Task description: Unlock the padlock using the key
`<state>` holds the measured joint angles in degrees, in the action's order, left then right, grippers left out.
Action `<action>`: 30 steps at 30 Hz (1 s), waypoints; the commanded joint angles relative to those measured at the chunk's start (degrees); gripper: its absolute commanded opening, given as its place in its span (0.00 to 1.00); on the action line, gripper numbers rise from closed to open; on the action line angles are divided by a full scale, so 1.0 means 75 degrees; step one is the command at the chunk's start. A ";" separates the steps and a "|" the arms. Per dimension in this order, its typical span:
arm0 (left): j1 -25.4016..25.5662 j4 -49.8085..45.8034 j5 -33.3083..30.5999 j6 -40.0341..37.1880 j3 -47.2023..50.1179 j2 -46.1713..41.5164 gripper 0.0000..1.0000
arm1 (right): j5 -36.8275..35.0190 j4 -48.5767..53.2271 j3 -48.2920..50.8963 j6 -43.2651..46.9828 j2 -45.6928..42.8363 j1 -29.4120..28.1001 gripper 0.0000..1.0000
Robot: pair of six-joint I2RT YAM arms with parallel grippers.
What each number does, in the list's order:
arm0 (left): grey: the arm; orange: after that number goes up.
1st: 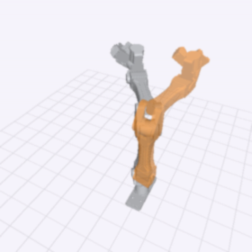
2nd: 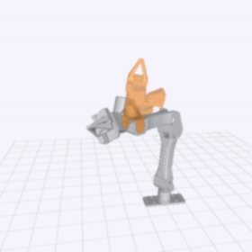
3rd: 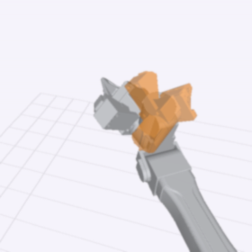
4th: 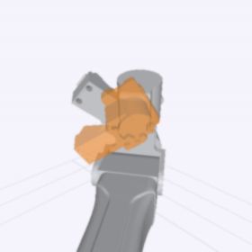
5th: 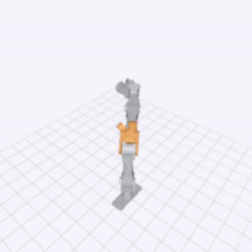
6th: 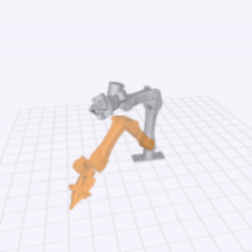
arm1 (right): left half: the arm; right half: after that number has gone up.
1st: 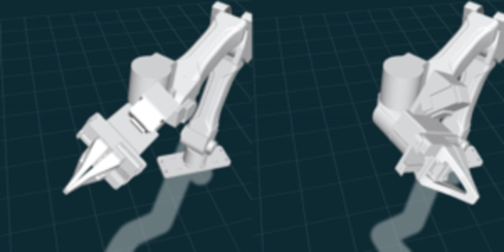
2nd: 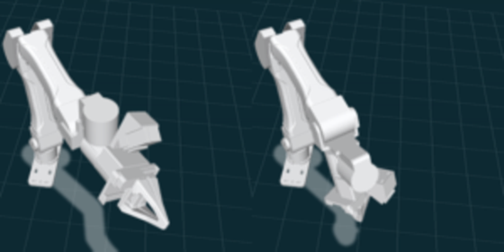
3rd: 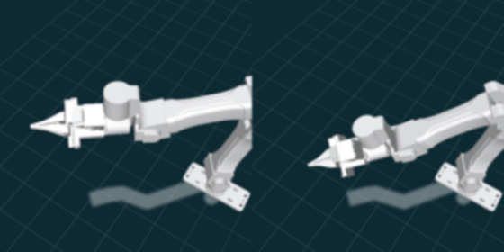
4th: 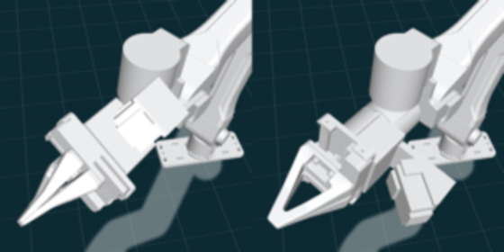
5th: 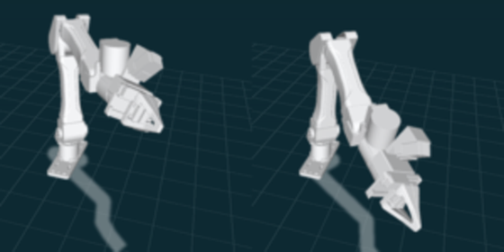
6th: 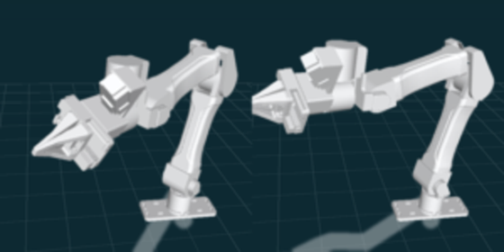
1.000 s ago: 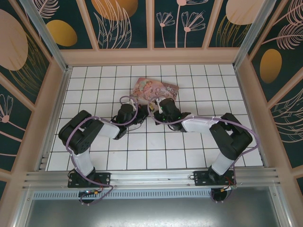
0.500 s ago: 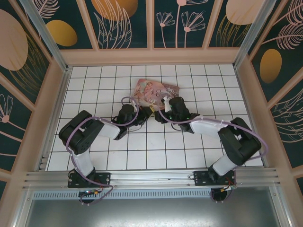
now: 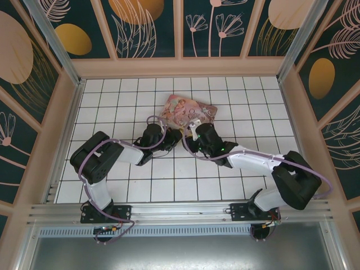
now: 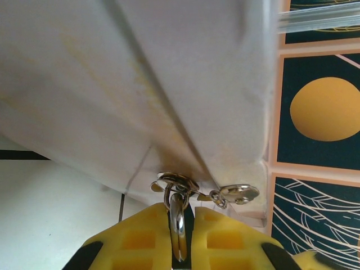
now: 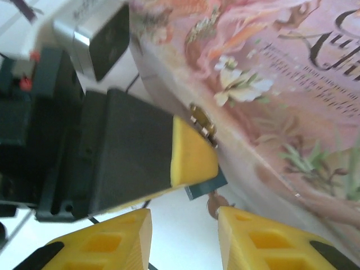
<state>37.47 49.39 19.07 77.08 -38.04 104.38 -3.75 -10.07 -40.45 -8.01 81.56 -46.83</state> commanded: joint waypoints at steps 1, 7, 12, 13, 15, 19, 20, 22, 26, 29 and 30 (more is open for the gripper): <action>0.0059 0.0282 0.0243 -0.0138 -0.0228 -0.0153 0.00 | -0.1178 0.0017 0.0021 0.0670 0.0224 -0.0206 0.36; 0.0059 0.0245 0.0281 -0.0150 -0.0259 -0.0189 0.00 | -0.1749 -0.0339 0.0147 0.0999 0.0586 -0.0397 0.34; 0.0065 0.0224 0.0281 -0.0155 -0.0277 -0.0189 0.00 | -0.2209 -0.0460 0.0014 0.1245 0.1040 -0.0608 0.32; 0.0059 0.0223 0.0282 -0.0151 -0.0280 -0.0185 0.00 | -0.2300 -0.0483 -0.0027 0.1266 0.1154 -0.0629 0.32; 0.0059 0.0224 0.0282 -0.0152 -0.0271 -0.0193 0.00 | -0.2498 -0.0532 -0.0103 0.1289 0.1330 -0.0673 0.31; 0.0066 0.0217 0.0282 -0.0146 -0.0263 -0.0201 0.00 | -0.2908 -0.0657 -0.0252 0.1279 0.1539 -0.0679 0.29; 0.0055 0.0224 0.0282 -0.0154 -0.0260 -0.0194 0.00 | -0.2954 -0.0673 -0.0287 0.1299 0.1568 -0.0671 0.29; 0.0061 0.0211 0.0282 -0.0164 -0.0256 -0.0206 0.00 | -0.3009 -0.0729 -0.0379 0.1325 0.1611 -0.0679 0.28; 0.0065 0.0205 0.0282 -0.0161 -0.0236 -0.0213 0.00 | -0.3109 -0.0808 -0.0542 0.1372 0.1676 -0.0670 0.27; 0.0063 0.0223 0.0270 -0.0164 -0.0210 -0.0215 0.00 | -0.3116 -0.0803 -0.0674 0.1389 0.1760 -0.0678 0.25; 0.0055 0.0221 0.0269 -0.0158 -0.0200 -0.0218 0.00 | -0.3122 -0.0800 -0.0711 0.1392 0.1799 -0.0659 0.25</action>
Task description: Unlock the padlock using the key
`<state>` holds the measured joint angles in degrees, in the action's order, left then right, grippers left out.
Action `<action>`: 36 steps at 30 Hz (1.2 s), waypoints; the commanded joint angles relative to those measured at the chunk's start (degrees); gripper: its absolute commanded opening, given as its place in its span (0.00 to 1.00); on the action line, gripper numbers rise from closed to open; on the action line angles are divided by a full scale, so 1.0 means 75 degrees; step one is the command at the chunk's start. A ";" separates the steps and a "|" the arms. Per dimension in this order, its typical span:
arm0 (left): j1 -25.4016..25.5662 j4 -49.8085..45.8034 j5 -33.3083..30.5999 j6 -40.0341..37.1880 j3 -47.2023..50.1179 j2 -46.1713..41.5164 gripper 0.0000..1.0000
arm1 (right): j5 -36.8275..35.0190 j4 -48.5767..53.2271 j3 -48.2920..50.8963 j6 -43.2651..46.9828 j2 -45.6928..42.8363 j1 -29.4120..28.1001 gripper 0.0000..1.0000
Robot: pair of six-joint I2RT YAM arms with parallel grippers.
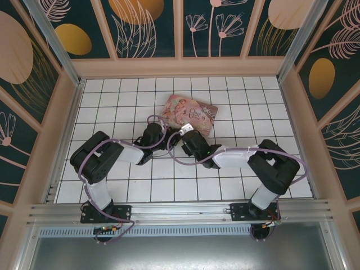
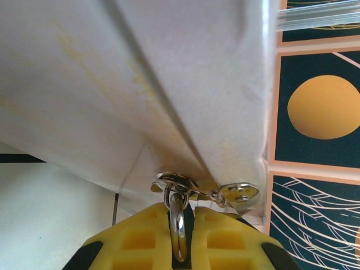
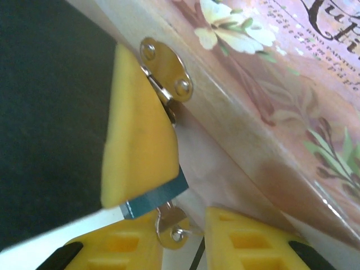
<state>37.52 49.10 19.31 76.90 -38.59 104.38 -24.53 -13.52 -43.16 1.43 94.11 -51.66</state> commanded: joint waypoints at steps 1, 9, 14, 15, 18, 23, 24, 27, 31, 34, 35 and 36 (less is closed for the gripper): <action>0.0059 0.0261 0.0236 -0.0140 -0.0128 -0.0231 0.00 | -0.0373 -0.0331 -0.0393 0.0129 0.0174 -0.0016 0.24; 0.0059 0.0296 0.0249 -0.0146 -0.0041 -0.0207 0.00 | -0.0382 -0.0297 -0.0731 -0.0081 0.0281 0.0040 0.14; 0.0051 0.0378 0.0250 -0.0127 0.0074 -0.0206 0.00 | 0.0285 -0.0213 -0.0896 -0.0336 0.0150 0.0313 0.01; 0.0055 0.0390 0.0244 -0.0117 0.0115 -0.0206 0.00 | 0.0478 -0.0197 -0.0908 -0.0403 0.0085 0.0365 0.00; 0.0051 0.0420 0.0249 -0.0117 0.0173 -0.0206 0.00 | 0.1201 -0.0156 -0.0889 -0.0606 -0.0092 0.0583 0.00; 0.0056 0.0472 0.0238 -0.0118 0.0246 -0.0206 0.00 | 0.3206 -0.0318 -0.0747 -0.1254 -0.0334 0.1192 0.00; 0.0052 0.0471 0.0220 -0.0114 0.0257 -0.0207 0.00 | 0.3484 -0.0319 -0.0730 -0.1359 -0.0348 0.1243 0.00; 0.0059 0.0454 0.0156 -0.0138 0.0241 -0.0219 0.00 | 0.4081 -0.0318 -0.0516 -0.1720 -0.0473 0.1339 0.28; 0.0052 0.0345 0.0080 -0.0261 0.0212 -0.0195 0.00 | 0.4703 -0.0612 0.0178 -0.2484 -0.0899 0.1433 0.36; 0.0056 0.0335 0.0097 -0.0325 0.0201 -0.0128 0.00 | 0.4858 -0.1062 0.0768 -0.3085 -0.1151 0.1443 0.38; 0.0054 0.0321 0.0097 -0.0349 0.0209 -0.0124 0.00 | 0.4868 -0.1212 0.0941 -0.3225 -0.1183 0.1461 0.39; 0.0050 0.0309 0.0109 -0.0398 0.0199 -0.0122 0.00 | 0.4888 -0.1384 0.1075 -0.3390 -0.1174 0.1505 0.40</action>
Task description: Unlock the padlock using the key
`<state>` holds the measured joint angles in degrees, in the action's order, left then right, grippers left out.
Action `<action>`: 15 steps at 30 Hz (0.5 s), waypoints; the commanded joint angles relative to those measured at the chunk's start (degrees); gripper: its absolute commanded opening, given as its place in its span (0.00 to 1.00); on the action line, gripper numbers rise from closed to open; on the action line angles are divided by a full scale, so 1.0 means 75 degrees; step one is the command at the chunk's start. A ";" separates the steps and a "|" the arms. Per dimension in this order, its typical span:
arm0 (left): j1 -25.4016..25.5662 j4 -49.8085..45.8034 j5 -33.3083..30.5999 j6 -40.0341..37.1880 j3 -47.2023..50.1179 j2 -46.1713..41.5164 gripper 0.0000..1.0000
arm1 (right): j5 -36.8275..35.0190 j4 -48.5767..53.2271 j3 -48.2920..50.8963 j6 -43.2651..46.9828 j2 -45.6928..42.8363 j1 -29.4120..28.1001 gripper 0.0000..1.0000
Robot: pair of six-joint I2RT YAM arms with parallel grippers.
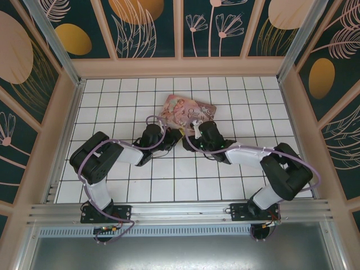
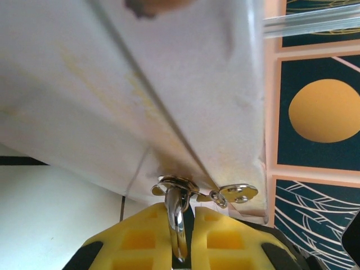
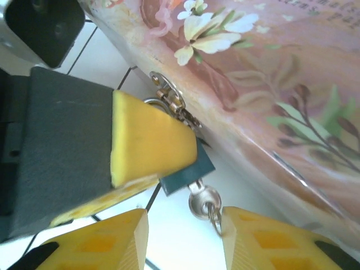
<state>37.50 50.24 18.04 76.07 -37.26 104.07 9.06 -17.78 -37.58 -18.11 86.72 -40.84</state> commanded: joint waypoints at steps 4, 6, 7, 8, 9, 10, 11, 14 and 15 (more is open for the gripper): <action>0.0053 -0.0055 0.0255 -0.0521 0.0030 -0.0140 0.00 | 0.0488 -0.1382 0.0546 -0.1212 -0.0064 0.0375 0.40; 0.0061 -0.0156 0.0244 -0.0638 0.0044 -0.0202 0.01 | 0.0652 -0.1589 0.0495 -0.1394 0.0065 0.0623 0.41; 0.0057 -0.0188 0.0250 -0.0687 0.0067 -0.0240 0.04 | 0.0770 -0.1688 0.0465 -0.1482 0.0133 0.0768 0.41; 0.0057 -0.0203 0.0240 -0.0738 0.0107 -0.0281 0.09 | 0.0905 -0.1805 0.0429 -0.1581 0.0206 0.0931 0.41; 0.0057 -0.0235 0.0238 -0.0779 0.0132 -0.0338 0.15 | 0.1006 -0.1933 0.0378 -0.1650 0.0283 0.1076 0.41; 0.0054 -0.0252 0.0231 -0.0808 0.0176 -0.0407 0.20 | 0.1097 -0.2016 0.0318 -0.1705 0.0360 0.1203 0.41; 0.0057 -0.0278 0.0218 -0.0836 0.0220 -0.0476 0.26 | 0.1231 -0.2127 0.0231 -0.1781 0.0472 0.1225 0.41; 0.0060 -0.0505 0.0142 -0.1002 0.0315 -0.0738 0.43 | 0.1574 -0.2402 -0.0131 -0.2010 0.0829 0.1850 0.41; 0.0056 -0.0626 0.0098 -0.1067 0.0315 -0.0944 0.49 | 0.1649 -0.2439 -0.0279 -0.2085 0.0955 0.1972 0.41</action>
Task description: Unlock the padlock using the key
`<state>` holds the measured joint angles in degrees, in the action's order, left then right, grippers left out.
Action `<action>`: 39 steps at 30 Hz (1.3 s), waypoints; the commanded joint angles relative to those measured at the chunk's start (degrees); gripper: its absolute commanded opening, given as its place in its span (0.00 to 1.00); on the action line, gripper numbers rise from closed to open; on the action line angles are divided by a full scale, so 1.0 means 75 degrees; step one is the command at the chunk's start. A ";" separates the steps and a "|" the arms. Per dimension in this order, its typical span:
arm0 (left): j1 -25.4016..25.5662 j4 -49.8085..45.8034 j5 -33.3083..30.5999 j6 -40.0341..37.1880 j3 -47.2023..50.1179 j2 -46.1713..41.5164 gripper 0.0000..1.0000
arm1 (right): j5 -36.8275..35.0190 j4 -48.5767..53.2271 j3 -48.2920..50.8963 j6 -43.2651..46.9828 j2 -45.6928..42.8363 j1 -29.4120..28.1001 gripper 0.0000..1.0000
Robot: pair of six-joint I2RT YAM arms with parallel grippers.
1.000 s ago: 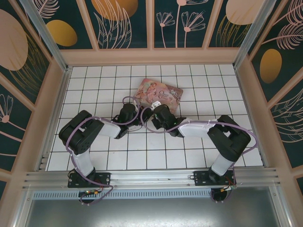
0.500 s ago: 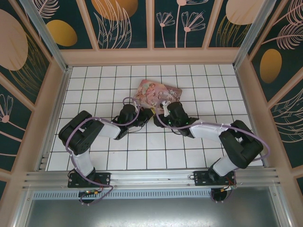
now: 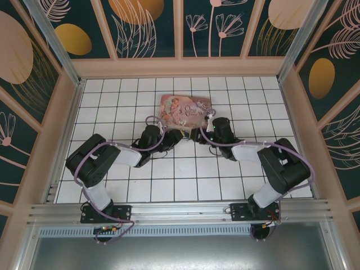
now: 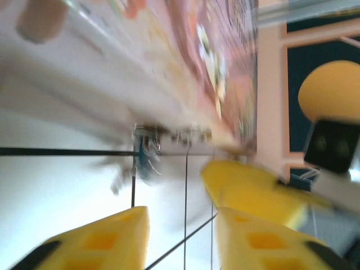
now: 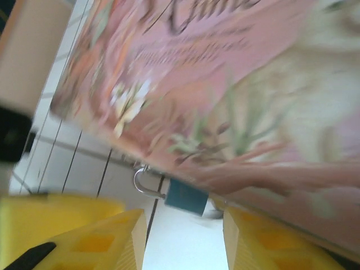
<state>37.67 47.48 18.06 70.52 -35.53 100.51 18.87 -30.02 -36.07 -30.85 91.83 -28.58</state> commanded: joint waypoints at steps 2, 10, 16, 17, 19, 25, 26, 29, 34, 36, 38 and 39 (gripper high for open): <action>0.0022 -0.0499 0.0022 -0.0469 0.0068 -0.0694 0.57 | 0.0667 -0.0994 -0.0662 -0.0537 0.0490 0.0540 0.41; -0.0258 -0.2311 -0.0512 -0.1533 -0.0690 -0.1480 0.77 | 0.1217 -0.1942 0.0290 -0.0745 0.0164 0.0551 0.41; -0.0740 -0.3341 -0.0477 -0.2262 -0.1605 -0.1271 0.82 | 0.1674 -0.2650 0.0463 -0.0549 0.0839 0.0500 0.42; -0.0845 -0.3480 -0.0453 -0.2389 -0.1767 -0.1208 0.83 | 0.1743 -0.2699 0.0409 -0.0486 0.0970 0.0495 0.42; -0.0972 -0.3804 -0.0483 -0.2656 -0.2063 -0.1093 0.84 | 0.1797 -0.2703 0.0286 -0.0371 0.1190 0.0459 0.42; -0.1266 -0.4344 -0.0462 -0.3050 -0.2839 -0.0662 0.85 | 0.1879 -0.2585 -0.0142 -0.0153 0.1743 0.0380 0.43; -0.1294 -0.4357 -0.0438 -0.3060 -0.2962 -0.0592 0.85 | 0.1900 -0.2585 -0.0206 -0.0119 0.1831 0.0353 0.43; -0.1331 -0.4432 -0.0387 -0.3085 -0.3177 -0.0433 0.84 | 0.1983 -0.2665 -0.0353 -0.0105 0.2095 0.0342 0.43; -0.1369 -0.4457 -0.0326 -0.3086 -0.3342 -0.0358 0.84 | 0.2144 -0.2756 -0.0615 -0.0082 0.2534 0.0318 0.43; -0.1384 -0.4463 -0.0302 -0.3095 -0.3381 -0.0352 0.84 | 0.2232 -0.2854 -0.0655 -0.0110 0.2654 0.0309 0.43; -0.1401 -0.4468 -0.0282 -0.3086 -0.3406 -0.0348 0.84 | 0.2324 -0.2953 -0.0657 -0.0161 0.2721 0.0312 0.43; -0.1402 -0.4475 -0.0276 -0.3086 -0.3413 -0.0251 0.85 | 0.2378 -0.3029 -0.0631 -0.0174 0.2739 0.0302 0.43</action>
<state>27.70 14.72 15.00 48.60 -59.35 97.47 33.78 -51.29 -40.29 -32.03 110.65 -25.61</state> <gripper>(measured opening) 0.846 0.431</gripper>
